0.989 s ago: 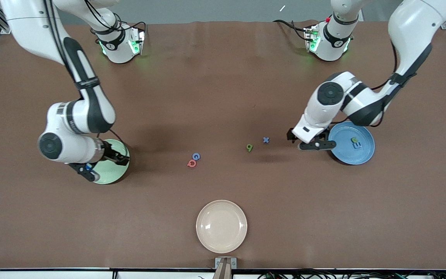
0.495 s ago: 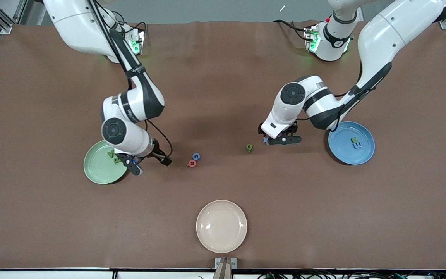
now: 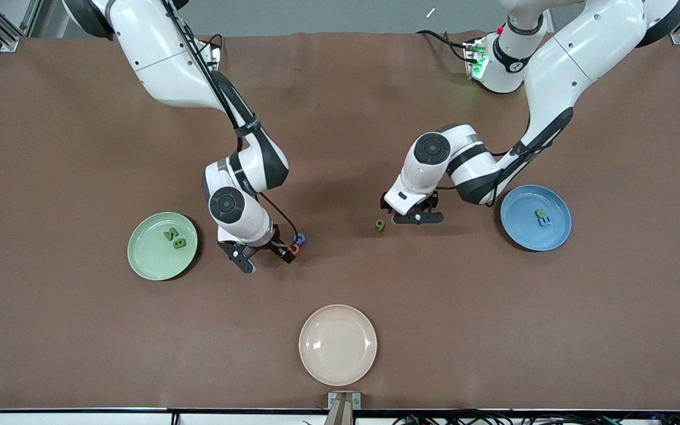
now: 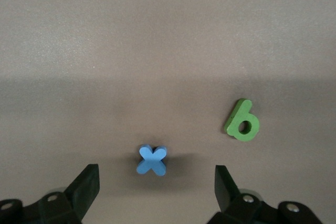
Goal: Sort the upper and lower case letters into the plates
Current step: 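Grasp the blue x with the left gripper while the right gripper grasps pink letter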
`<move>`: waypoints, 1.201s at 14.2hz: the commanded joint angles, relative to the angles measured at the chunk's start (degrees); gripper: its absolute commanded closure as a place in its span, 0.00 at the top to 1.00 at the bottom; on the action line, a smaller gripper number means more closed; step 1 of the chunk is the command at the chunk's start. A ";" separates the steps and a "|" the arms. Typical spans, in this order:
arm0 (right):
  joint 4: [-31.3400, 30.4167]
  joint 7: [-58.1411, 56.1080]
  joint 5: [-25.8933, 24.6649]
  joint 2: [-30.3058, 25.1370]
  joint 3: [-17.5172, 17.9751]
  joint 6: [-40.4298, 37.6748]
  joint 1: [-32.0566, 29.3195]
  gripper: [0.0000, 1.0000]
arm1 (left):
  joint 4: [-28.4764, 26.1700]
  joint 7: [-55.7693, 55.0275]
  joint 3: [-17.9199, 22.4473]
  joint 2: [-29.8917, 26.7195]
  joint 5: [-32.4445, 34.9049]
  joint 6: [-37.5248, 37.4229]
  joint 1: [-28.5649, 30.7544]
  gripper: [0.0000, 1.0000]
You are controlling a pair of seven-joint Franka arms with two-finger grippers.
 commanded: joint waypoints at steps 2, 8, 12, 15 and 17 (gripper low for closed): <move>5.36 4.40 -1.88 3.93 -0.92 -1.02 2.04 0.95 | 0.92 -0.51 1.06 1.32 0.45 0.46 -0.56 0.78; 7.56 8.80 -4.35 5.79 -0.92 -3.03 4.24 0.82 | 1.35 -0.51 1.41 2.19 0.53 0.46 -1.08 0.54; 7.39 8.98 -4.61 5.52 -0.92 -3.57 4.24 0.55 | 1.88 -0.51 4.49 2.20 0.45 1.07 -3.98 0.46; 7.30 9.51 -4.70 5.35 -1.09 -3.57 4.07 0.02 | 2.15 -0.51 4.58 2.02 0.45 0.99 -3.90 0.29; 7.56 8.99 -5.22 4.56 -1.27 -6.44 3.10 0.00 | 2.15 -0.60 4.49 1.76 0.36 0.99 -3.63 0.17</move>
